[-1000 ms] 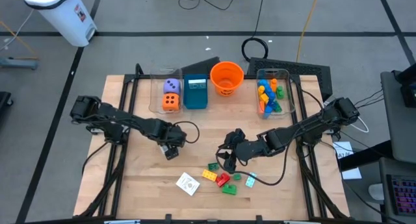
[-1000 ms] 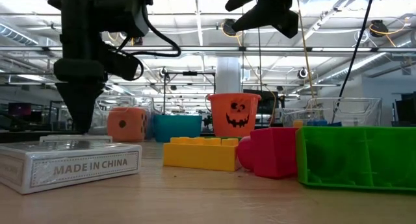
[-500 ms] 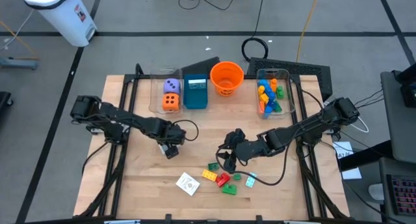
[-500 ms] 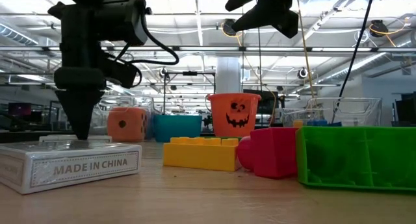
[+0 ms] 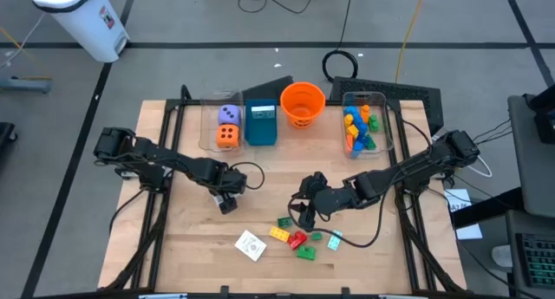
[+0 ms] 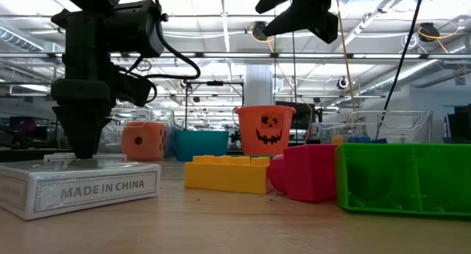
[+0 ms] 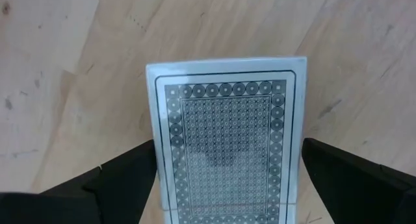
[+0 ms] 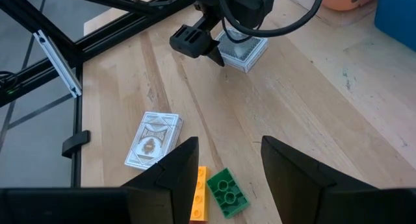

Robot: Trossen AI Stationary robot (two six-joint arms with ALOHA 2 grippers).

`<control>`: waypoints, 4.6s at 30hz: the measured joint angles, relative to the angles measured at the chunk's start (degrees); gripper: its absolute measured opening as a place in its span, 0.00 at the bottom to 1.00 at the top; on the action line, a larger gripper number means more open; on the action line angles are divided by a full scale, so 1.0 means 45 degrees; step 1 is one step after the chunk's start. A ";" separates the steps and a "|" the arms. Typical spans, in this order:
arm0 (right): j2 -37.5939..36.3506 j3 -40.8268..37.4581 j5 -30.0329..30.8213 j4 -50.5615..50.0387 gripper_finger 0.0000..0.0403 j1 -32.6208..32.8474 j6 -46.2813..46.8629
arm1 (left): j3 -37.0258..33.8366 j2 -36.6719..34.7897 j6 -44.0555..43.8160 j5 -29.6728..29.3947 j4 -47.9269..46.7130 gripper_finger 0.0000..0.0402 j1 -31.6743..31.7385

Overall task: Pick & Place Toys
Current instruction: Put the black deck of cards into the blue bin

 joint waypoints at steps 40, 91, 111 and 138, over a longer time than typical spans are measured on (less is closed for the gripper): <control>0.0005 -0.0005 0.0000 0.0508 0.40 -0.0005 0.0000 | 0.0505 -0.1488 -0.0350 0.0046 -0.0002 0.80 0.0000; -0.0860 -0.0010 -0.3716 0.4590 0.65 -0.3759 0.4127 | 1.1104 0.0276 0.3497 -0.3084 -0.4873 0.78 -0.0821; -0.0860 -0.0010 -0.3691 0.4430 0.59 -0.3759 0.5149 | 1.3333 0.1787 0.4911 -0.3813 -0.5513 0.80 -0.0826; -0.0865 0.0010 -0.3665 0.4459 0.18 -0.3878 0.4998 | 1.3337 0.1705 0.5147 -0.3599 -0.5550 0.87 -0.0816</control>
